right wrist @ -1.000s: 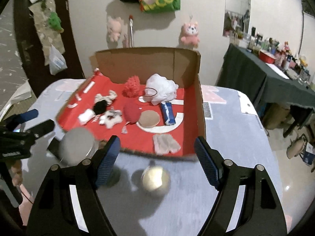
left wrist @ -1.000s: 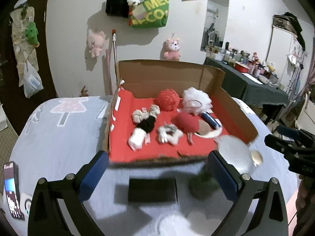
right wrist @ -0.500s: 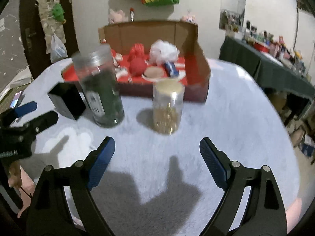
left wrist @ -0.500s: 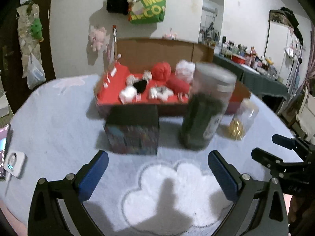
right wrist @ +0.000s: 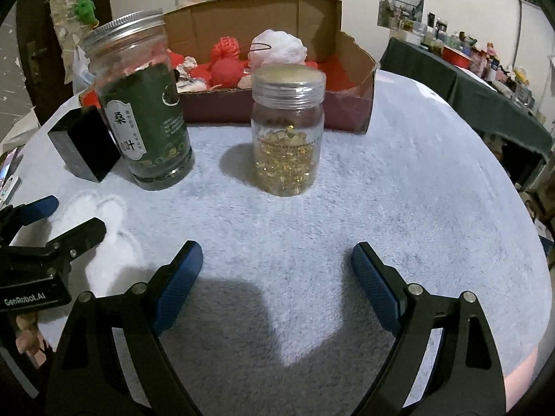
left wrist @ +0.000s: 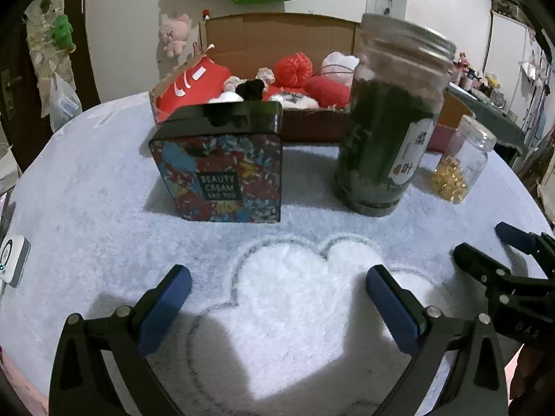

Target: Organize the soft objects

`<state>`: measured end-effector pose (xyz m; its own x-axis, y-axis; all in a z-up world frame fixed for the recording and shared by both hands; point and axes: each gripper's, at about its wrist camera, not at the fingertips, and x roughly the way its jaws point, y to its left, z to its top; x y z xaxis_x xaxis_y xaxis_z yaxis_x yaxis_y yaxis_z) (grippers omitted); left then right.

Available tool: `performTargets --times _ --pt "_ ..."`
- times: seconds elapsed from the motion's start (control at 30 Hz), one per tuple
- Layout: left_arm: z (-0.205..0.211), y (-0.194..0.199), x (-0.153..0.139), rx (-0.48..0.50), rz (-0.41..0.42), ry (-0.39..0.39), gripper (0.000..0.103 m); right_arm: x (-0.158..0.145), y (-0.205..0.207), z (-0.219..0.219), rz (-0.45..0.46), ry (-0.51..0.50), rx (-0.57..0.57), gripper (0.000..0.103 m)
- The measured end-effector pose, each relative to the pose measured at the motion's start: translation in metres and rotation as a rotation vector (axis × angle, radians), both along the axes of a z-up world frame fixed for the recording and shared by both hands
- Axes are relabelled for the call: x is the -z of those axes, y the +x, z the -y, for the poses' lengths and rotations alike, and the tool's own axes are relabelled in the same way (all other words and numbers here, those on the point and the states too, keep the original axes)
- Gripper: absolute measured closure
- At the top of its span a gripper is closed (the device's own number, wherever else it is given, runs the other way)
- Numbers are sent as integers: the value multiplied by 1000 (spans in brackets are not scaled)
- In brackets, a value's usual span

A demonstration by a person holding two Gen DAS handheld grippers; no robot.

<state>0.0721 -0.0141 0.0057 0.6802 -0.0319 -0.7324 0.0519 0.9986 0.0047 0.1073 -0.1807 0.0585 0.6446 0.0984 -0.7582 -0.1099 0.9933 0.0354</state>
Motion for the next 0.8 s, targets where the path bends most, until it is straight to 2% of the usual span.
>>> performTargets --times 0.8 --pt "-3 2 1 -21 3 6 0 0 -1 0 10 -5 7 11"
